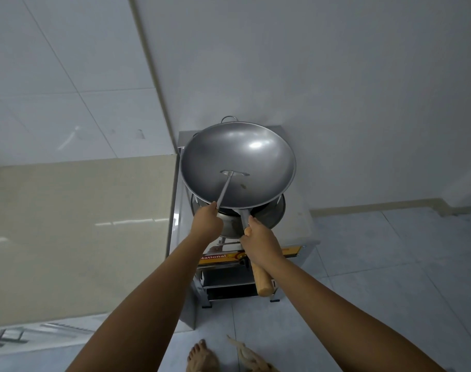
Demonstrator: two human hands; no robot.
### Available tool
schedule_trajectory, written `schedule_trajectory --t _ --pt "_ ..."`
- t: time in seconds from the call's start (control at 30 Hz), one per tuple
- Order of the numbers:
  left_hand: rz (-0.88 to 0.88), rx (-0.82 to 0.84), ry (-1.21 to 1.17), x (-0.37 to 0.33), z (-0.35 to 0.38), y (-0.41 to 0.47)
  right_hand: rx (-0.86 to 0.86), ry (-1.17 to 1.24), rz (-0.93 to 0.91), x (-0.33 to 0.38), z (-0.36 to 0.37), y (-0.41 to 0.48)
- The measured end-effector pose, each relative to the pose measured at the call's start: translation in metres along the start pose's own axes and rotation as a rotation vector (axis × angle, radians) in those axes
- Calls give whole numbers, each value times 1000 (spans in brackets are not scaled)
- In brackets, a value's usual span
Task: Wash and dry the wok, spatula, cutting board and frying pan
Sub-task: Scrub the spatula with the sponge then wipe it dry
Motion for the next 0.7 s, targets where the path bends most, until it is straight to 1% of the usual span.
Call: schedule_trajectory --t 0.17,0.47,0.7 --pt "-37 23 11 0 3 1 9 -5 7 2 0 -2" --pt "-13 130 78 0 -9 3 11 31 8 1 -1 -4" --pt "-26 45 90 17 -21 -14 22 97 41 0 2 -5"
Point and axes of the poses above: each hand's wrist, its own y-axis towards the middle knuckle, its own z-axis out of the palm, x = y × z, the point moved 2 cm from there along y, towards the middle knuckle, and after that the axes turned 13 degrees about z, right-handed, at the moved point
